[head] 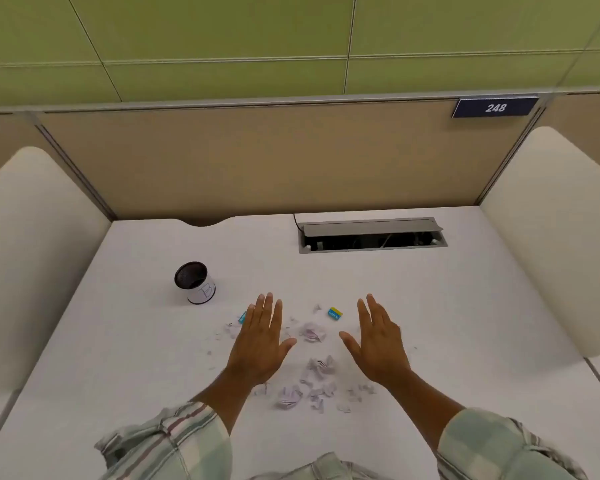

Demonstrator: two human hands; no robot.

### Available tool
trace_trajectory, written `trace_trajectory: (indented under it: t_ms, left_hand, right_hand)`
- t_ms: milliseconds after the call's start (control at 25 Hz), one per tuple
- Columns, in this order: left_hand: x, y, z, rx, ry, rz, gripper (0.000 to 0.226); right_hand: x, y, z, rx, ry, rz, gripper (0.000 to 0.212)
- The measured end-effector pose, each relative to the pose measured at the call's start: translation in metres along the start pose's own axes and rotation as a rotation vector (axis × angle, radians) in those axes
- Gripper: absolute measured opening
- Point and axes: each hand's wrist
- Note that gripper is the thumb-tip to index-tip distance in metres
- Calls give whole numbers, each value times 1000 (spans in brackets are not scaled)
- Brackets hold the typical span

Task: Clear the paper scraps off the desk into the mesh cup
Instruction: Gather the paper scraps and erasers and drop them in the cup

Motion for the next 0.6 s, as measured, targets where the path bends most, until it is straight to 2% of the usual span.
trace_trajectory:
  t_ms: [120,240,400,600]
  left_hand:
    - [-15,-2,10,117,-46,90,81]
    - [-32,-12,28,323,-97,120,78]
    - [-53,-32,43,573,-222,297,98]
    - [-72,-57,22,636,-325,413,125]
  right_hand:
    - [-1,-2,-14,-83,17,18,84]
    - [-7,-9,-31,-193,18,66,82]
    - [-18,-12,-47,-298,81,180,84]
    - [-38,-7,-24,-257,173,316,88]
Point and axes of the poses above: each hand's wrist, its own y-axis towards the middle knuckle, its own x-axis out of the back of the hand, z = x × y, and after that the axes turned 15 degrees about x, right-handed
